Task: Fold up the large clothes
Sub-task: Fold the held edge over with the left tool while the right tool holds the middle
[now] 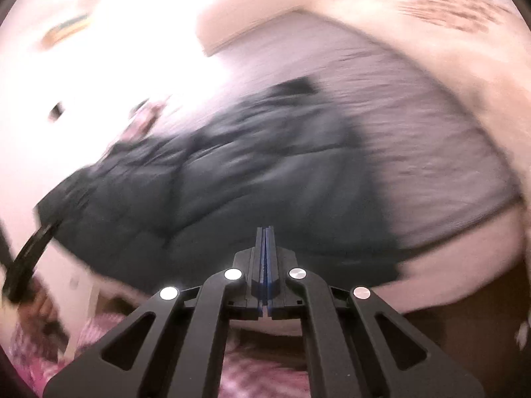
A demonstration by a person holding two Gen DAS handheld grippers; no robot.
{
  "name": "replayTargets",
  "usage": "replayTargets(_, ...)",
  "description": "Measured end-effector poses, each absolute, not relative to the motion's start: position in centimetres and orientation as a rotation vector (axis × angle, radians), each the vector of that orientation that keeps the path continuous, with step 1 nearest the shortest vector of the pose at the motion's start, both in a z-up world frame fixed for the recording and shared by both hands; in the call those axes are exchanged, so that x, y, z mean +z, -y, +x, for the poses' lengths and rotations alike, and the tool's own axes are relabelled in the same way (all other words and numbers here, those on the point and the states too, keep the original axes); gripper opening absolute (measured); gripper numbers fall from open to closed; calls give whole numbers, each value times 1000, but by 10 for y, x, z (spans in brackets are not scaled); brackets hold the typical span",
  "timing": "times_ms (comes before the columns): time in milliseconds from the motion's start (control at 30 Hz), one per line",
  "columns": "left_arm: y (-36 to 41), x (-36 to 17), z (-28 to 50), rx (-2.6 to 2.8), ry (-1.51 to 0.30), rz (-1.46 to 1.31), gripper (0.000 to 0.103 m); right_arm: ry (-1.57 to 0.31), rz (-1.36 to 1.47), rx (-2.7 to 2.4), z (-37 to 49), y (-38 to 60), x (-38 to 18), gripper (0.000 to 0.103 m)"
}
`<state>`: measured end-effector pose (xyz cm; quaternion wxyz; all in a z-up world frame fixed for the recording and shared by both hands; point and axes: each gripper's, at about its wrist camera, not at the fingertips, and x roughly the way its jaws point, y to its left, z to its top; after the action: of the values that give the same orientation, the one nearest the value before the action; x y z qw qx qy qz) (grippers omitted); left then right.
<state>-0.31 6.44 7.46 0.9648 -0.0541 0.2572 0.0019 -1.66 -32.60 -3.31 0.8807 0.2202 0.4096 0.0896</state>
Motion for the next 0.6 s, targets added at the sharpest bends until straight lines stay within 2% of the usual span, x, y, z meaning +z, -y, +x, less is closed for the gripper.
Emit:
replayTargets(200,-41,94,-6,-44,-468,-42,21,-858,706,104,-17,380,-75,5)
replayTargets(333,-23,107,-5,-90,-434,-10,19,-923,676,140,-3,370,-91,4)
replayTargets(600,44,132,-5,-290,-346,73,15,-897,665,224,-7,345,-94,1)
